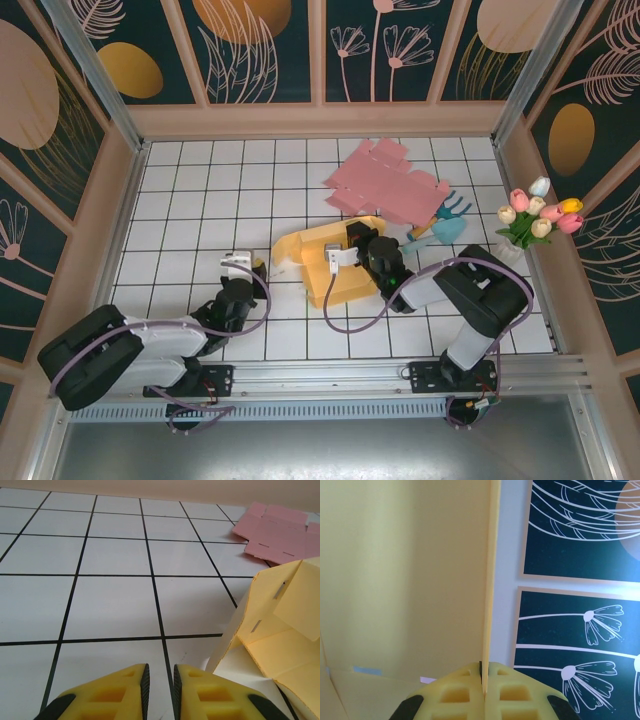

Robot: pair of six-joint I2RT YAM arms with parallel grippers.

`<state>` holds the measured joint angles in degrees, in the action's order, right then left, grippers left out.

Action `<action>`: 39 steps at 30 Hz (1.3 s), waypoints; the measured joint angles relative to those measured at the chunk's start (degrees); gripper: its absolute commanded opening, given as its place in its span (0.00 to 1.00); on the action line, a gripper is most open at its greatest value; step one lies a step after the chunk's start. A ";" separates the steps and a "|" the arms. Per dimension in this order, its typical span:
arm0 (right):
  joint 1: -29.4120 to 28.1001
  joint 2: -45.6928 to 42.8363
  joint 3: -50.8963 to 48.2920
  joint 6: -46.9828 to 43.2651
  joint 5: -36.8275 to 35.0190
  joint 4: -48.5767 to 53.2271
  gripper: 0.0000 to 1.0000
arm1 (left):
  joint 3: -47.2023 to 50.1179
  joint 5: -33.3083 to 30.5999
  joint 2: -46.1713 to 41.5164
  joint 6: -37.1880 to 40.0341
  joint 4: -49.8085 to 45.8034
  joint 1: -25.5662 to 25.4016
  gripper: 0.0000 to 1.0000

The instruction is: Fold the paper box

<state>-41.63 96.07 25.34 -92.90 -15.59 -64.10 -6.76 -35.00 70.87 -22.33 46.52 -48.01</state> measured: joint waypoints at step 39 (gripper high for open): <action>-0.04 0.74 0.11 -0.42 -0.48 -0.44 0.00 | -7.82 16.31 17.42 5.73 7.37 11.65 0.35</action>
<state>-41.67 96.82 25.45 -93.32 -16.08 -64.53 -14.59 -18.70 88.29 -16.60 53.89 -36.36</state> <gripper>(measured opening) 0.065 0.344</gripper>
